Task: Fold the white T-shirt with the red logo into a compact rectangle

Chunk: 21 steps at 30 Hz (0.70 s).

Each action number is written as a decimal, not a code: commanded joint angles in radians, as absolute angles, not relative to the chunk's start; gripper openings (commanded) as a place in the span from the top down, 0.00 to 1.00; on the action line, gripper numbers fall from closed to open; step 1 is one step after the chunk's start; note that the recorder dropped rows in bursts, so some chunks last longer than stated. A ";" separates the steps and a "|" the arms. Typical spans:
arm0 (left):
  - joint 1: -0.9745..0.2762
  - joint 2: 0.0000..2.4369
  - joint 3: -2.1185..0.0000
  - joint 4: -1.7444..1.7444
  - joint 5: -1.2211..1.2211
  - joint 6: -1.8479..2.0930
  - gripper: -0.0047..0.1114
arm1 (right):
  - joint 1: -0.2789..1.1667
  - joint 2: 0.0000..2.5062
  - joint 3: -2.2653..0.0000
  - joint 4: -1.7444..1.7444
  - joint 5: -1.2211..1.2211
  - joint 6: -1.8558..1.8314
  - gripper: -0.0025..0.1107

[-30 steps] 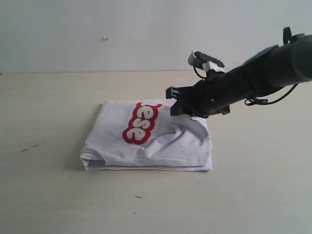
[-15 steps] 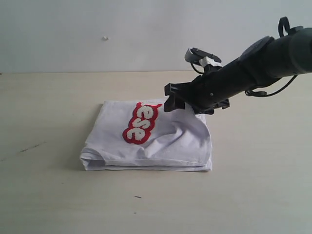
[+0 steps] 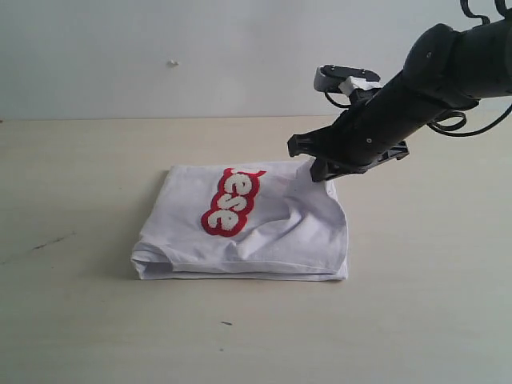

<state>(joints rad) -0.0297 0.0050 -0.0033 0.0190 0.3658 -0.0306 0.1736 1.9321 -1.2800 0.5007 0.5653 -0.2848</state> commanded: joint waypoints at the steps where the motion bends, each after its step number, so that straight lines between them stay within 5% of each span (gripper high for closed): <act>1: -0.027 0.000 0.000 0.016 0.354 -0.026 0.96 | 0.185 1.944 -1.281 0.434 0.572 -0.280 0.98; 21: -0.027 0.000 0.000 0.016 0.354 -0.026 0.96 | 0.185 1.715 -1.278 0.410 0.609 -0.261 0.98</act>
